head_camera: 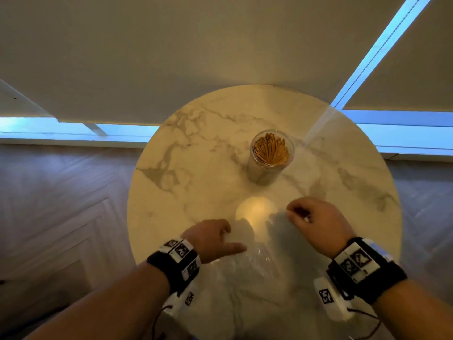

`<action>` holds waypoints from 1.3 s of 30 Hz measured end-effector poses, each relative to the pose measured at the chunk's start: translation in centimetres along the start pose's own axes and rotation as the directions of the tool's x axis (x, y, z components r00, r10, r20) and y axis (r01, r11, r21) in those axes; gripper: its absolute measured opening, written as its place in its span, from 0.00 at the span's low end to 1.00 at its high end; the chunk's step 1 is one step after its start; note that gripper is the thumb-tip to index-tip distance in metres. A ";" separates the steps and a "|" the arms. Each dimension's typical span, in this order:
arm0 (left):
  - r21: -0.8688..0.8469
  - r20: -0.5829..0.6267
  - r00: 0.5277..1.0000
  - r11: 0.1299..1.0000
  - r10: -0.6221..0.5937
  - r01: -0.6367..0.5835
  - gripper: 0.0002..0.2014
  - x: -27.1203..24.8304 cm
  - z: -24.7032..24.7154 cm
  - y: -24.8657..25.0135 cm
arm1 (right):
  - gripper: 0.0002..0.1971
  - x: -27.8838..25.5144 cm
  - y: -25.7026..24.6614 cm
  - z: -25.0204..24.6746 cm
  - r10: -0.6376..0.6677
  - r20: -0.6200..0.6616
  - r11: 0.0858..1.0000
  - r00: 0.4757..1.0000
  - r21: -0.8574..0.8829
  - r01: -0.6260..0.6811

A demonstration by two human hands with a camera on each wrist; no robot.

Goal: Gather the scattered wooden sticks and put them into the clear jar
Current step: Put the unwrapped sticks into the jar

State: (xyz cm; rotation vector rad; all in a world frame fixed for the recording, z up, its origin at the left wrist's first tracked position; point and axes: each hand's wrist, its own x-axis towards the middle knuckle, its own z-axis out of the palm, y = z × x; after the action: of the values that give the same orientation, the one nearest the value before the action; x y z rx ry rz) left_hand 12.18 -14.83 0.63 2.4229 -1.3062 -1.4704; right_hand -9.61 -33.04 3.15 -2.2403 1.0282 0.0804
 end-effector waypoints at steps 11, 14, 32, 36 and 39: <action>-0.351 -0.091 0.990 0.927 0.106 -0.131 0.07 -4.0 5.4 -1.1 | 0.13 -5.7 -1.1 9.2 0.263 0.394 0.772 0.881 0.462 -0.437; -0.633 -0.193 0.975 0.746 0.106 -0.206 0.15 -5.9 2.9 -2.1 | 0.04 -5.3 -3.4 5.4 0.244 0.375 0.535 0.894 0.717 -0.447; -0.670 -0.536 0.843 0.589 0.037 -0.452 0.32 -13.1 1.4 5.0 | 0.05 -7.6 -4.0 -3.1 0.166 -0.143 0.631 0.976 0.776 0.006; -0.559 -0.485 0.842 0.657 0.235 -0.505 0.13 -14.7 1.7 6.8 | 0.06 -9.2 -2.6 -5.7 -0.039 -0.035 0.761 0.999 0.647 0.052; -0.370 -0.289 0.900 0.829 0.327 -0.420 0.16 -15.6 2.0 8.2 | 0.05 -10.4 -2.4 -6.5 -0.149 0.017 0.830 0.989 0.545 0.116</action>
State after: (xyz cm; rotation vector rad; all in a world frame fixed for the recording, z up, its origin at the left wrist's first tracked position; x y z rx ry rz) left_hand 2.26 -9.13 14.13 1.8538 -1.1774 -1.1929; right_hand -16.50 -28.95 12.79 -1.7637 0.7400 -0.1866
